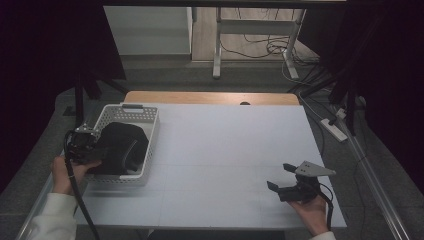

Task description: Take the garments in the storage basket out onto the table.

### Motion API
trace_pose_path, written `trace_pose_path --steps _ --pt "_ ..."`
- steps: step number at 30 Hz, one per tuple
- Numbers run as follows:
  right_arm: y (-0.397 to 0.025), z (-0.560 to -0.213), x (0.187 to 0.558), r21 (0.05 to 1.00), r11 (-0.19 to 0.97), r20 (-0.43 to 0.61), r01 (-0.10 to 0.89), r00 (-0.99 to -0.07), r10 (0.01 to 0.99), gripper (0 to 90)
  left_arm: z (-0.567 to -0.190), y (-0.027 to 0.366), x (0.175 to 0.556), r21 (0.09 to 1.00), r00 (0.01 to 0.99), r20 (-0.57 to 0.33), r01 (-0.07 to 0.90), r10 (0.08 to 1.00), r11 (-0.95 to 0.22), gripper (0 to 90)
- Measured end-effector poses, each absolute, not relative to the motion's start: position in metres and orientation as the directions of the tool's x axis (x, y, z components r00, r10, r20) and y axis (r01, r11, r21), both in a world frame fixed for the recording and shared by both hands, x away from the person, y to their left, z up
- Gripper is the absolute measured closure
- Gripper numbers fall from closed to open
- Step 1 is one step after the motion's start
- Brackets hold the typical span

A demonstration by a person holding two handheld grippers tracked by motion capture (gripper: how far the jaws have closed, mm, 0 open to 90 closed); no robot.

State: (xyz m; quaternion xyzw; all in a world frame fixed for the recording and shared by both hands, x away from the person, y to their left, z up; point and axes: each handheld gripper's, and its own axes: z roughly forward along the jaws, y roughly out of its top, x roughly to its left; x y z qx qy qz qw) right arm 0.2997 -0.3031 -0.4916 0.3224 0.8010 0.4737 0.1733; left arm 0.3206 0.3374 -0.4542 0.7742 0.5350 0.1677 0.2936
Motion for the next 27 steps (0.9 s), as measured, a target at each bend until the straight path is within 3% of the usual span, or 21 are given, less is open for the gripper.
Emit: trace_pose_path --steps 11,27 --pt "-0.306 -0.491 0.298 0.875 0.329 0.031 0.356 -0.718 0.695 6.6 -0.452 0.348 0.308 0.742 0.343 -0.123 0.655 0.931 -0.143 63.2" --pt "-0.309 -0.492 0.299 0.876 0.331 0.021 0.351 -0.714 0.7 6.6 -0.453 0.354 0.301 0.787 0.33 -0.142 0.61 0.933 -0.096 63.8"
